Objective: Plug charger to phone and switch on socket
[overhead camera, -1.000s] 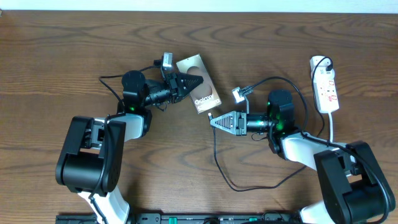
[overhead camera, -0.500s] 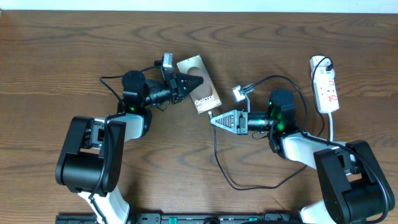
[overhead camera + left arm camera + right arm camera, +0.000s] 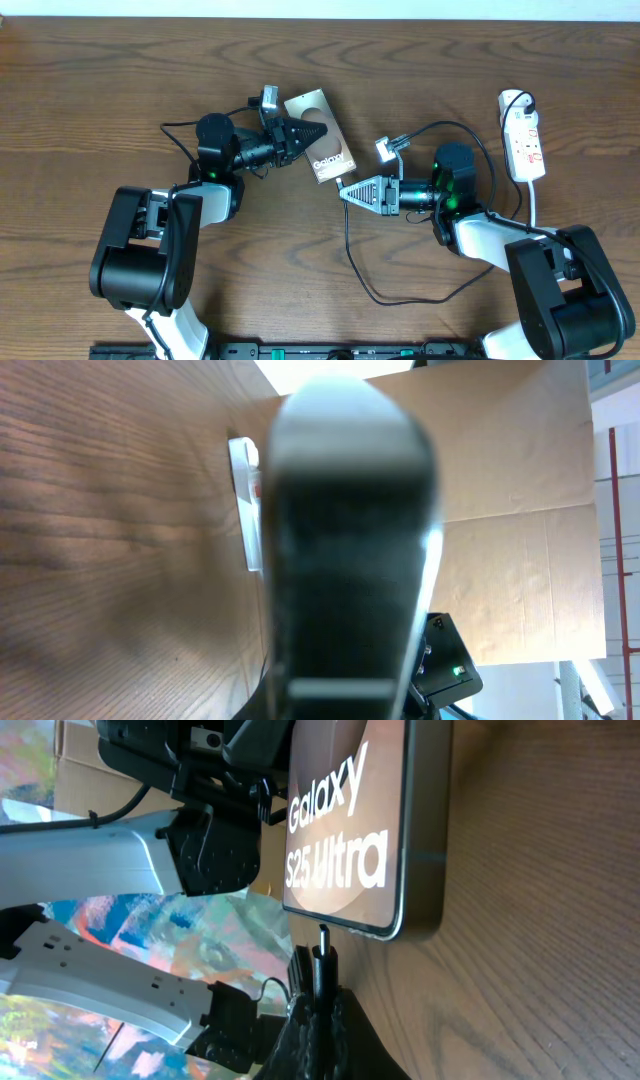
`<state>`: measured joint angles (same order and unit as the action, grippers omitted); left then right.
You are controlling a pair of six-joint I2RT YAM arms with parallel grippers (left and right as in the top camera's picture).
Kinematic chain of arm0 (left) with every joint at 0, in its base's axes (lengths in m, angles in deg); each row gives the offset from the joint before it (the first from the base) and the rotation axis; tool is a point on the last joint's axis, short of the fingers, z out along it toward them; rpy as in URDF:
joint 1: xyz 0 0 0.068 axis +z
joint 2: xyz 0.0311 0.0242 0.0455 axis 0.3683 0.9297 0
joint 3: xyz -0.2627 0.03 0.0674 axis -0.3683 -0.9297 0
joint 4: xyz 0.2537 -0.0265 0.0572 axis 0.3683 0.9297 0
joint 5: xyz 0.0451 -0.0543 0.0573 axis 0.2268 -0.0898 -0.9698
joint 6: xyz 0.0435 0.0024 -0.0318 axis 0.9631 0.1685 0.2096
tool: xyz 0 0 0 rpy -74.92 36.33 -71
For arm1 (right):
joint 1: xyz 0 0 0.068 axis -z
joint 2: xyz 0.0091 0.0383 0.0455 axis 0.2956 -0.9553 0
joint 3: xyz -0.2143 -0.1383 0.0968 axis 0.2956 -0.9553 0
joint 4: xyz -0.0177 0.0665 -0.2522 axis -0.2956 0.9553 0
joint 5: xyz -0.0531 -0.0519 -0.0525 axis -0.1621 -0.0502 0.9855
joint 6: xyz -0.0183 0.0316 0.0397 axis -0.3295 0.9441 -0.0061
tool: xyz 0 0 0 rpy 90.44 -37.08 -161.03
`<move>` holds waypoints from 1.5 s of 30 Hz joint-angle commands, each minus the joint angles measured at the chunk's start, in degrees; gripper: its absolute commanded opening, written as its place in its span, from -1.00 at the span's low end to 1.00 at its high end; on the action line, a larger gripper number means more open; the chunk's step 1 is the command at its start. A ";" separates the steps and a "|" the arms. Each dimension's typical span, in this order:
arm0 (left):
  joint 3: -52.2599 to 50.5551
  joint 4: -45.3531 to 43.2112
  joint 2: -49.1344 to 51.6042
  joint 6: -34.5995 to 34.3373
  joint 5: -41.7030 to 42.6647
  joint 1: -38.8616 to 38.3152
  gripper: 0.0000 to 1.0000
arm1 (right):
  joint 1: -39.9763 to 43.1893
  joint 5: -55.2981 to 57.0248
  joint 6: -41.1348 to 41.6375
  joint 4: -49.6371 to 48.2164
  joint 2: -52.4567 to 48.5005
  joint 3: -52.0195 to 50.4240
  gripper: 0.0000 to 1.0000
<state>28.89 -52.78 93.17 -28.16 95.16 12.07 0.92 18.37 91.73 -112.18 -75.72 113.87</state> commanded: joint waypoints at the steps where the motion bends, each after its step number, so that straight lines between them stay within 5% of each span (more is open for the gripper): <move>1: 1.09 -0.85 -0.79 -0.26 1.14 -0.17 -0.86 | 0.68 0.22 -0.02 -0.09 -0.39 0.87 -0.98; 45: 1.09 -0.68 -0.79 -0.04 0.46 -0.17 -0.86 | 0.79 -0.48 -0.44 0.72 -0.42 0.87 -0.98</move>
<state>28.89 -52.75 93.17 -28.14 95.14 12.07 1.20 18.82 91.69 -111.11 -75.72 113.94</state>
